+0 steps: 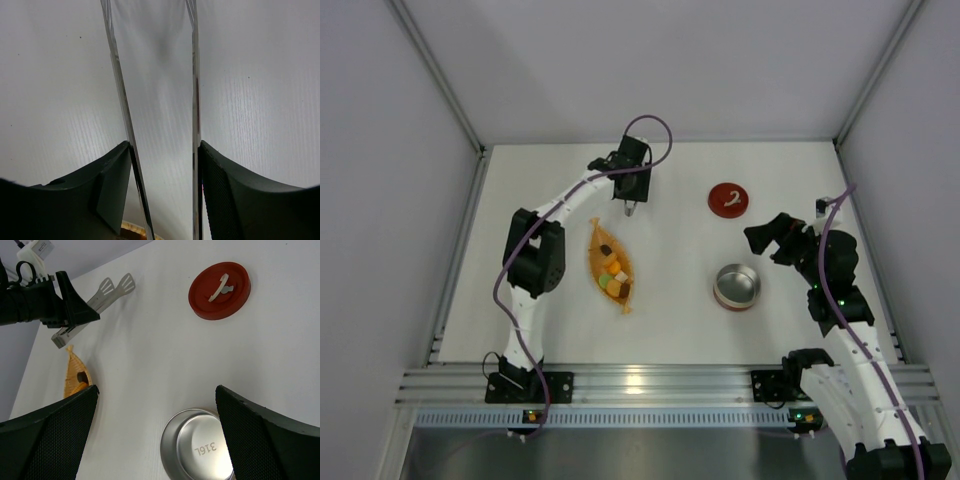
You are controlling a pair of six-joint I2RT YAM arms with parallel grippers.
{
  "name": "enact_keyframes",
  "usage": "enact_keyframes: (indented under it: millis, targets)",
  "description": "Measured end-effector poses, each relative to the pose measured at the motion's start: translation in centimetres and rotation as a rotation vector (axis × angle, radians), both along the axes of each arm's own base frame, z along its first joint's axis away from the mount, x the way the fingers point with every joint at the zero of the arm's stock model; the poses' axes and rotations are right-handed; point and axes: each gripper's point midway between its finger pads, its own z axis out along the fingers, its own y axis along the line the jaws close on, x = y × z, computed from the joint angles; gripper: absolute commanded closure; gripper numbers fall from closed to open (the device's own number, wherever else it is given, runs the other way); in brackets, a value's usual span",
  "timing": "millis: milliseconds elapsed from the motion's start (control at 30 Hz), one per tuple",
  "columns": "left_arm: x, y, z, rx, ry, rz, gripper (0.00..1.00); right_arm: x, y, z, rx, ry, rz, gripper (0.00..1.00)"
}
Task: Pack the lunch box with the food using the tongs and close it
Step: Pick up the clamp at the center of the board.
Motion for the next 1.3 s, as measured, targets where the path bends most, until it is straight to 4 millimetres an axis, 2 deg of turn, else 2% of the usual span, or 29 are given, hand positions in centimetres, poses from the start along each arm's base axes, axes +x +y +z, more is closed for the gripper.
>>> enact_keyframes:
  millis: [167, 500, 800, 1067, 1133, 1300]
  targets:
    - [-1.1, 0.0, 0.5, 0.025, 0.017, -0.004, 0.48, 0.0, 0.0, -0.1, 0.0, 0.004, 0.0, 0.01]
    - [-2.8, 0.4, 4.5, 0.037, -0.014, -0.003, 0.51, 0.0, 0.0, 0.3, 0.001, -0.002, 0.0, 0.01]
    - [-4.7, 1.3, 6.8, 0.056, -0.02, -0.001, 0.57, -0.1, 0.0, 0.8, 0.002, -0.007, 0.001, 0.01]
    - [-9.8, 1.7, 11.4, 0.006, -0.07, -0.049, 0.57, -0.1, 0.0, 0.8, 0.002, -0.006, 0.002, 0.01]
    - [-11.3, 2.1, 12.0, -0.006, -0.068, -0.062, 0.57, -0.1, 0.0, 0.8, 0.003, -0.006, 0.002, 0.01]
    - [-15.3, 3.6, 12.0, -0.026, -0.03, -0.085, 0.57, -0.1, 0.1, 0.7, 0.002, -0.004, 0.003, 0.01]
